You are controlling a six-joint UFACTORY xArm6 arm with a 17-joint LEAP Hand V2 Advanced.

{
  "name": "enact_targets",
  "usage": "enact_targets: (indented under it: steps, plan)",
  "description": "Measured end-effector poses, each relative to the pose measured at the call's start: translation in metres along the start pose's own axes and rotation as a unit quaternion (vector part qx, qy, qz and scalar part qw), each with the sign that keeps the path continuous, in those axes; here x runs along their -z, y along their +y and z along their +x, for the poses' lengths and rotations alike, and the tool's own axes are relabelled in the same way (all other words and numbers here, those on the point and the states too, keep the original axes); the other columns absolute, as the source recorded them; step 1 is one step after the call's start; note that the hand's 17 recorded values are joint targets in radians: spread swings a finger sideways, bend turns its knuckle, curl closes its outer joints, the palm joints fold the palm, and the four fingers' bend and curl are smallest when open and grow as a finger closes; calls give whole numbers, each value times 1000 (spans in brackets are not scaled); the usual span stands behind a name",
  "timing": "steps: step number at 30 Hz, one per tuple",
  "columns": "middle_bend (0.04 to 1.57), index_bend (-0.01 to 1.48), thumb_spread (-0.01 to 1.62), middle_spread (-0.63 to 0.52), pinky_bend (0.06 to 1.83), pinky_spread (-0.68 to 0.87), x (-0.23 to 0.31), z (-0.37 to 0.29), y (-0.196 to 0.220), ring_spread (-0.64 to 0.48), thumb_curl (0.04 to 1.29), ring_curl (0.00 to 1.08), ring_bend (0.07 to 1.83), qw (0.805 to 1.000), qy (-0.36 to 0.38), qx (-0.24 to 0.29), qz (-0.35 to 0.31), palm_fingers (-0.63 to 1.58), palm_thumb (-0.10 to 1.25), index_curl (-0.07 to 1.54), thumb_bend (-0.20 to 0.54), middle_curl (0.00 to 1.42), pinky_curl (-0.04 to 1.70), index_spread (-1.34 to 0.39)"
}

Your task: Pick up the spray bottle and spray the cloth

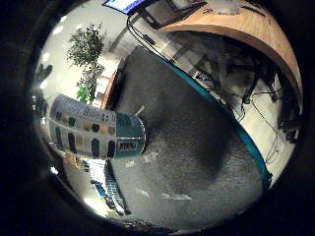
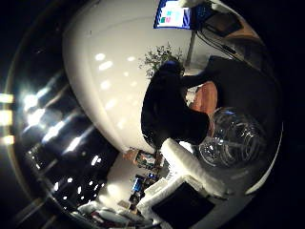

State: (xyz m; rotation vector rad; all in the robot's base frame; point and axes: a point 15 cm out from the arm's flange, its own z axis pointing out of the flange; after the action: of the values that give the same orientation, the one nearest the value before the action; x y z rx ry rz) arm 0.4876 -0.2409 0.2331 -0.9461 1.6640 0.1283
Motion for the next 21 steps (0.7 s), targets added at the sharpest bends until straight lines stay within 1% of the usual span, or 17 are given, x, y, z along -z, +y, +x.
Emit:
enact_targets:
  steps: [12,15,16,18,21]
  plan:
    - [207,147,1114,131,557,368,-37,-17,23,158,308,256,454,999,-15,2,-38,96,616,260,-21,341,278,-251]
    - [253,153,1113,123,556,375,-48,-21,29,155,305,258,483,999,-17,3,-48,189,617,258,-21,355,271,-223]
    - [265,162,1113,112,549,367,-51,-22,30,142,305,263,514,999,-19,2,-47,241,617,263,-21,359,265,-213]
    - [337,187,1113,43,520,336,-56,-28,26,75,304,285,592,999,-29,-5,-36,399,617,278,-21,385,250,-208]
    - [428,202,1116,-66,515,216,-66,-41,20,-43,314,306,673,999,-48,-9,-20,564,653,313,-12,430,224,-240]
